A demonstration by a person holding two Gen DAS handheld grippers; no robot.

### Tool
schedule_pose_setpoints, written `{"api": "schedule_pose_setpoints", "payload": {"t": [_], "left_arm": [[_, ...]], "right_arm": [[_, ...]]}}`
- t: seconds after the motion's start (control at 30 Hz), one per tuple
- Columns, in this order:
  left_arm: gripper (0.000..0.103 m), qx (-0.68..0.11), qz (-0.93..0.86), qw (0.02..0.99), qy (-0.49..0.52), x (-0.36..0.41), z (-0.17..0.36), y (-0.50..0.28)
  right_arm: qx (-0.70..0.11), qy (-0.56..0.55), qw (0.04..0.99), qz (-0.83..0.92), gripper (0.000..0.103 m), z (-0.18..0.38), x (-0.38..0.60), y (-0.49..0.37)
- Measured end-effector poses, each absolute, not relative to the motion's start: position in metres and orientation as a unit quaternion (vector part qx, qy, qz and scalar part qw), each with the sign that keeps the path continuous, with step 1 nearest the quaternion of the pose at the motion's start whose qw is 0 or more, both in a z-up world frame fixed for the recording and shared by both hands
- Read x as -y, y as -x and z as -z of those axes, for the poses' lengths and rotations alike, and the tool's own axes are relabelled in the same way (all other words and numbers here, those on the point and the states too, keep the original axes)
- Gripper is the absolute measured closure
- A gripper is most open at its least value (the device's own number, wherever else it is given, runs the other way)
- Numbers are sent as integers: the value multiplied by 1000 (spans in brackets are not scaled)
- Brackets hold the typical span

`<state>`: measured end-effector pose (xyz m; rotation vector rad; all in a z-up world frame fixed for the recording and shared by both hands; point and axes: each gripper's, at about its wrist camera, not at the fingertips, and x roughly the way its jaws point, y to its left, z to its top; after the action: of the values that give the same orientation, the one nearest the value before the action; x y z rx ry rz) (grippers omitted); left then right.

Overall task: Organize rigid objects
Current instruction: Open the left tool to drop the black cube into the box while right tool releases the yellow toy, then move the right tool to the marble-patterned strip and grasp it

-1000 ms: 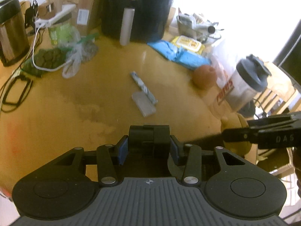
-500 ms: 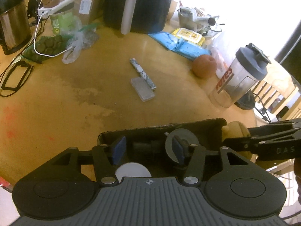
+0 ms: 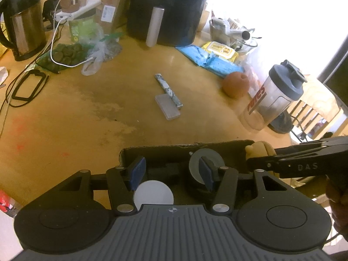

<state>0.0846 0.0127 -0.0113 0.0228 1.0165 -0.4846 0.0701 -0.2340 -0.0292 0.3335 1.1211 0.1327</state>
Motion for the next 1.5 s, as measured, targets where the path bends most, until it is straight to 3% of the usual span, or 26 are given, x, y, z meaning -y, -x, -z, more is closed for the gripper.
{"api": "schedule_pose_setpoints", "payload": {"t": [0.27,0.33,0.4,0.53,0.97,1.5], "left_arm": [[50,-487,218,845,27,-23,10,-79],[50,-490,210,846,26,-24,11,-77],[50,-493,201,846,25,-25,12,-77],[50,-502,188,844,22,-28,16,-76],[50,-506,194,840,7,-24,17,-75],[48,-479,200,855,-4,-25,4,-97]], "right_arm": [[-538,-147,828,-66,44,34,231,-79],[-533,-147,830,-72,22,34,231,-80],[-525,-146,836,-64,9,32,232,-79],[-520,-143,840,-52,3,35,232,-77],[-470,-133,872,-24,0,31,225,-71],[-453,-35,890,-43,0,7,212,-105]]}}
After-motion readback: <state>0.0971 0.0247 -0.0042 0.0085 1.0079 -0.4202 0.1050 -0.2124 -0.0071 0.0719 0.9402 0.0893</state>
